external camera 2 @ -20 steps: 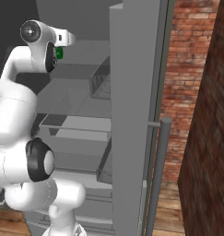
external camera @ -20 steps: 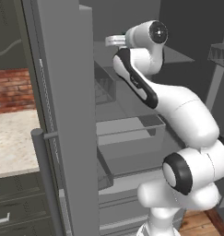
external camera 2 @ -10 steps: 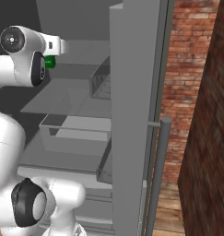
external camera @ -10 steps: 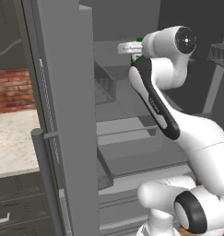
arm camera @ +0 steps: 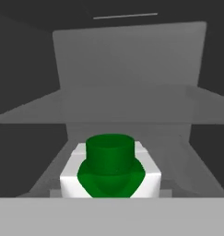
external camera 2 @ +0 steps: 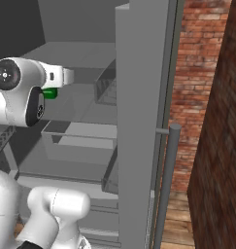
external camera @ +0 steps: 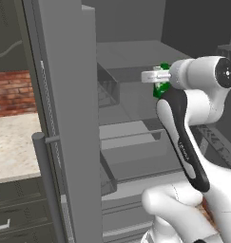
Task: Take a sugar cube from the saucer and place it inside the coffee. Then, grab milk from the fridge and place it next to the coffee on the counter to sweeten the coffee.
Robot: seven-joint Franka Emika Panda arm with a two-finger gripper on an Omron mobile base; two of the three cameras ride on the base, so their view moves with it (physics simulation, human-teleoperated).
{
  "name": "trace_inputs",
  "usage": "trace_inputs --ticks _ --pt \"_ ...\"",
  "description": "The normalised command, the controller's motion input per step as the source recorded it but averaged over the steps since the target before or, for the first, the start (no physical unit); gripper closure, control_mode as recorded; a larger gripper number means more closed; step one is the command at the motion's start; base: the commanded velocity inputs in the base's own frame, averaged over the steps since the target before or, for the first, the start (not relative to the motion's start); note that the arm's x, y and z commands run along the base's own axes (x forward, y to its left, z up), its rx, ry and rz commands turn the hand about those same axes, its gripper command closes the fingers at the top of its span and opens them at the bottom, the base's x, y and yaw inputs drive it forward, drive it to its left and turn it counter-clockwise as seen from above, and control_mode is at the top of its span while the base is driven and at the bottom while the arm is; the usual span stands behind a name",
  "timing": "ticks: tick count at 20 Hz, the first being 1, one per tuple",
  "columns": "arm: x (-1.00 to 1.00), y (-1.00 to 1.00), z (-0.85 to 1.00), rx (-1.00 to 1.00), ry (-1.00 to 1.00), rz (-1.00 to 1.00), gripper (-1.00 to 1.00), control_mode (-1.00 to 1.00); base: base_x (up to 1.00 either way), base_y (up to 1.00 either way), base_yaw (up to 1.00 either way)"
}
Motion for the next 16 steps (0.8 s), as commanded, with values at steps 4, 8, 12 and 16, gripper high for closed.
trace_inputs --ticks 4,8,12,16 --pt "-0.32 -0.06 -0.56 0.0 0.07 0.0 1.0 -1.0 0.0 0.0 0.0" --pt "-0.19 0.0 -0.54 -0.01 0.09 0.0 1.0 -1.0 0.0 0.0 0.0" --pt "0.0 0.0 0.0 0.0 0.0 0.0 1.0 1.0 -0.81 0.0 0.02" --pt "0.0 0.0 0.0 0.0 0.0 0.0 1.0 1.0 -0.99 0.07 0.19"
